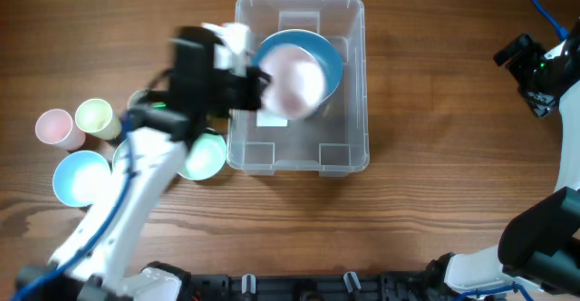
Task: Pack container
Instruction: 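Carry the pink bowl with the left gripper into the container, release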
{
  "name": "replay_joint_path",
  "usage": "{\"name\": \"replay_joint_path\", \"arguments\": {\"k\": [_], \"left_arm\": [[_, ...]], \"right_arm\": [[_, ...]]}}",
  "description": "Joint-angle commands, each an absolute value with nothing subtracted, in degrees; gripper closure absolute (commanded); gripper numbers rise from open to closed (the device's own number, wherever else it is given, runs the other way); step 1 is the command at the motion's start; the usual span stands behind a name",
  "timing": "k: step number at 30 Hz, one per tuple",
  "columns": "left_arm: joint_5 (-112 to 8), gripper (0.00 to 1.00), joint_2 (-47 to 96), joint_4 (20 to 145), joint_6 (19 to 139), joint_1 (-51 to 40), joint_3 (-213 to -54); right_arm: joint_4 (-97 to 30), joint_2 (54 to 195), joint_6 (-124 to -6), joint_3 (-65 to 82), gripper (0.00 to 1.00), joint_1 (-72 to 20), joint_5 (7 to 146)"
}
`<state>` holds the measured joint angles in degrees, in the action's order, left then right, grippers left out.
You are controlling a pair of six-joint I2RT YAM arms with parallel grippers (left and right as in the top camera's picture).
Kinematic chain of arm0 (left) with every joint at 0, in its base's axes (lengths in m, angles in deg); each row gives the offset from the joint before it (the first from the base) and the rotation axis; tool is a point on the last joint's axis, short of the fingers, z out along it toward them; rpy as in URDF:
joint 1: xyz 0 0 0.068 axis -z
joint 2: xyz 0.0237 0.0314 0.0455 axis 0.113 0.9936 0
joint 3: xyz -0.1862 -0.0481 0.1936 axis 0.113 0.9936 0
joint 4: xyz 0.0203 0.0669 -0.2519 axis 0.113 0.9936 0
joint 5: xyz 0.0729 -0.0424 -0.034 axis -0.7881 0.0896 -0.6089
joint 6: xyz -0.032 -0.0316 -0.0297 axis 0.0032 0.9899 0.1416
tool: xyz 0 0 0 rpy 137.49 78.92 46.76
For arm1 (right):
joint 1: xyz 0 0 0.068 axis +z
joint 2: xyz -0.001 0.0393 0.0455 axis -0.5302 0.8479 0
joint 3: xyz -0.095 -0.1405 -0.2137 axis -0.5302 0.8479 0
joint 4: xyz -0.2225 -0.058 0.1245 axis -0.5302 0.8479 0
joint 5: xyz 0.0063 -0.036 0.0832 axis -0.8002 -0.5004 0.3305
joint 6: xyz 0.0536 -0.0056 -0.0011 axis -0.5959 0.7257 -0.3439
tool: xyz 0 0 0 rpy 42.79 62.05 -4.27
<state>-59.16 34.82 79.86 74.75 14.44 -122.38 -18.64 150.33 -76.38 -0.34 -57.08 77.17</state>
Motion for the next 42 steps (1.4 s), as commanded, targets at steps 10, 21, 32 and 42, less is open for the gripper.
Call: {"name": "replay_joint_path", "arguments": {"k": [10, 21, 32, 42], "left_arm": [[-70.39, 0.8, 52.94, 78.6, 70.45, 27.2, -122.64], [-70.42, 0.5, 52.37, 77.13, 70.47, 27.47, -123.54], [-76.3, 0.69, 47.13, 80.54, 72.2, 24.93, -125.41], [-78.33, 0.63, 49.12, 78.42, 72.13, 24.49, -126.03]], "right_arm": [[-18.77, 150.81, -76.67, -0.3, 0.0, -56.97, 77.25], [-18.77, 150.81, -76.62, -0.3, 0.0, -56.97, 77.25], [-18.77, 150.81, -76.67, -0.3, 0.0, -56.97, 77.25], [-18.77, 150.81, -76.64, -0.3, 0.0, -56.97, 77.25]]}}
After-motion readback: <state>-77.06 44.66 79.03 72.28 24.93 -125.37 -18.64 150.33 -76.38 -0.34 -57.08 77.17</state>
